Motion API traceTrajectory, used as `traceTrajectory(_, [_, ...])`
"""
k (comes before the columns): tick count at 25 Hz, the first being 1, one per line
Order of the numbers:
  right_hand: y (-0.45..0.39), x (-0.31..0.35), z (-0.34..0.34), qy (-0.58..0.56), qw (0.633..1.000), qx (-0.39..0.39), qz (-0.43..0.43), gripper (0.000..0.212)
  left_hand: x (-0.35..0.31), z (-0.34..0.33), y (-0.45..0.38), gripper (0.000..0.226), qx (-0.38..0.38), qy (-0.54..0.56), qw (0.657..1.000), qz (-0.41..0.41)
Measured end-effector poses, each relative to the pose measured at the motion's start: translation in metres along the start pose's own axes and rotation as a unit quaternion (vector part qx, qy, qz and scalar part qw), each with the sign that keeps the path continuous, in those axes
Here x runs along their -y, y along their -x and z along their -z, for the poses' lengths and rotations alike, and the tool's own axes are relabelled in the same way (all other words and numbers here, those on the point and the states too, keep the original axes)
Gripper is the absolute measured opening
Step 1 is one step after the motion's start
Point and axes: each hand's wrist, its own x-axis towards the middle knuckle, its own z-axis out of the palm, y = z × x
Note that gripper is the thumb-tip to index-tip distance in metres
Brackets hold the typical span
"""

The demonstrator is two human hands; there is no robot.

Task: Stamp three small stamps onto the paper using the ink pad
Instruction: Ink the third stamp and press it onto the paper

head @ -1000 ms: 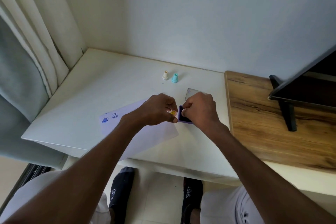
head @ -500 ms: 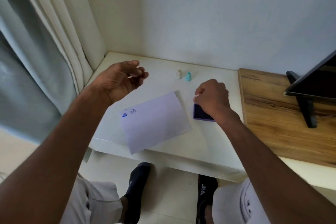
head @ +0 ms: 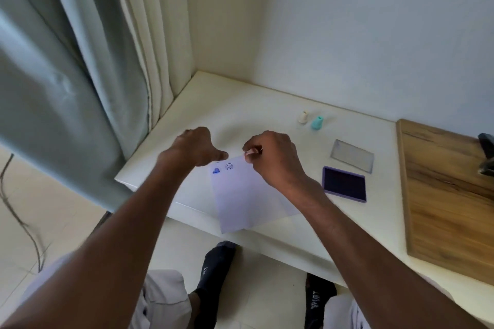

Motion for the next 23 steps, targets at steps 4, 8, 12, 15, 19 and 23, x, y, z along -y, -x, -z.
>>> traceTrajectory(4, [0.000,0.005,-0.019,0.031,0.999,-0.014,0.009,0.021,0.004,-0.013,0.004,0.058,0.016,-0.006,1.000,0.013])
traceTrajectory(8, [-0.002,0.004,-0.018,0.078,0.996,-0.018,0.035,0.019,0.000,-0.018,0.007,0.053,-0.005,0.002,1.000,0.009])
traceTrajectory(12, [0.001,0.015,-0.021,0.103,0.992,-0.029,0.071,0.021,0.002,-0.016,0.013,0.047,-0.006,0.021,1.000,0.013])
traceTrajectory(15, [0.002,0.019,-0.025,0.132,0.989,-0.016,0.066,0.021,0.003,-0.016,0.014,0.044,-0.011,0.025,1.000,0.010])
traceTrajectory(19, [0.000,0.021,-0.027,0.144,0.987,-0.013,0.064,0.023,0.004,-0.016,0.014,0.042,-0.013,0.037,0.999,0.013])
traceTrajectory(23, [0.001,0.018,-0.034,0.153,0.985,-0.025,0.073,0.022,0.004,-0.017,0.013,0.036,-0.016,0.048,0.999,0.016])
